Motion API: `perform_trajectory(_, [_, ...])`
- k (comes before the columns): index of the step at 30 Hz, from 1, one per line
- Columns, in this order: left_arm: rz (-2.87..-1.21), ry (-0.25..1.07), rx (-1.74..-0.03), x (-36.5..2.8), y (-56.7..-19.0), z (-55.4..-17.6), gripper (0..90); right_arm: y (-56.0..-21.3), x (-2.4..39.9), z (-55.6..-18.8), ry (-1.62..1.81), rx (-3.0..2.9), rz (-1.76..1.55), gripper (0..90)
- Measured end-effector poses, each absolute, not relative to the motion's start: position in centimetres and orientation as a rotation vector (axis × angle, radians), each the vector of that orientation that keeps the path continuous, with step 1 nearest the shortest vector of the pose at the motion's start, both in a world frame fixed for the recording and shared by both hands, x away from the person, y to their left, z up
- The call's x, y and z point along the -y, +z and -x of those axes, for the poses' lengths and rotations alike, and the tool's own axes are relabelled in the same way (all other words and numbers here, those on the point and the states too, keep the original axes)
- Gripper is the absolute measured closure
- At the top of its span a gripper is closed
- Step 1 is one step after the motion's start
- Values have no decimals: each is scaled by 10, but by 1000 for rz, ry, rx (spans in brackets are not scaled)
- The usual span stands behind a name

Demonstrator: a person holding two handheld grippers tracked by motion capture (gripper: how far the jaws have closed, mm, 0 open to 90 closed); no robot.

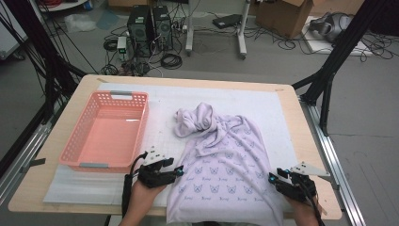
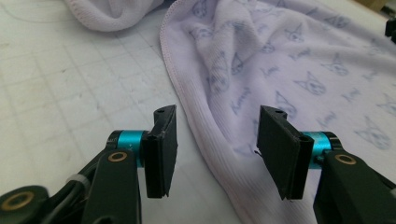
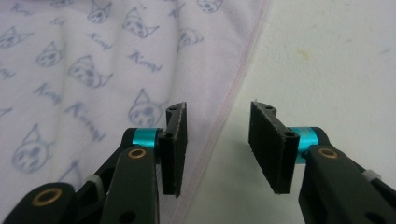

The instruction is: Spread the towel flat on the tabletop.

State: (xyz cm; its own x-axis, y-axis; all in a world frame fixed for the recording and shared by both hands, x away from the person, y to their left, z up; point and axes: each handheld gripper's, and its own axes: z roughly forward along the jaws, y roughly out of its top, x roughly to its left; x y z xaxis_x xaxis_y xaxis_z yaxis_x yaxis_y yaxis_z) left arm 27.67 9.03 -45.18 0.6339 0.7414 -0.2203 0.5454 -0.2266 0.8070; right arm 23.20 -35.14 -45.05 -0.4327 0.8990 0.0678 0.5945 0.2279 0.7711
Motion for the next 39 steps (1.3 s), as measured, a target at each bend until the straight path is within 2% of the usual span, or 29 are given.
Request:
perform_trajectory(3, [-1947,238,-1012,-83,-452,-290,467,-451,350,-240,1048,-2117,-1385,580])
perform_trajectory(7, [-2029,337,-960,-72,-451,-290,493,-450,355,-244,1047,-2129,-1389,718])
perform_trajectory(9, [-2039,382,-955,-73,-451,-289,596,-450,358,-245,1087,-2150,-1399,835])
perform_trajectory(10, [-2032,364,-951,-75,-451,-290,661,-451,358,-245,1101,-2159,-1397,852])
perform_trajectory(11, [-2033,330,-934,-77,-451,-290,795,-450,357,-244,1099,-2165,-1386,868])
perform_trajectory(12, [-2034,329,-929,-77,-451,-288,825,-450,356,-243,1091,-2167,-1385,873])
perform_trajectory(15, [-2022,283,-929,-81,-452,-281,838,-448,356,-238,1088,-2192,-1372,878])
perform_trajectory(34, [-2001,186,-856,-117,-451,-187,822,-442,364,-144,1145,-2335,-1294,879])
perform_trajectory(35, [-1988,195,-851,-117,-450,-188,793,-442,364,-142,1150,-2334,-1292,869])
perform_trajectory(36, [-1985,204,-850,-117,-449,-191,720,-441,363,-142,1158,-2330,-1285,856])
perform_trajectory(37, [-1977,215,-862,-116,-448,-196,632,-440,362,-144,1170,-2325,-1279,815])
perform_trajectory(39, [-1938,247,-877,-114,-444,-207,542,-437,360,-153,1186,-2294,-1278,742])
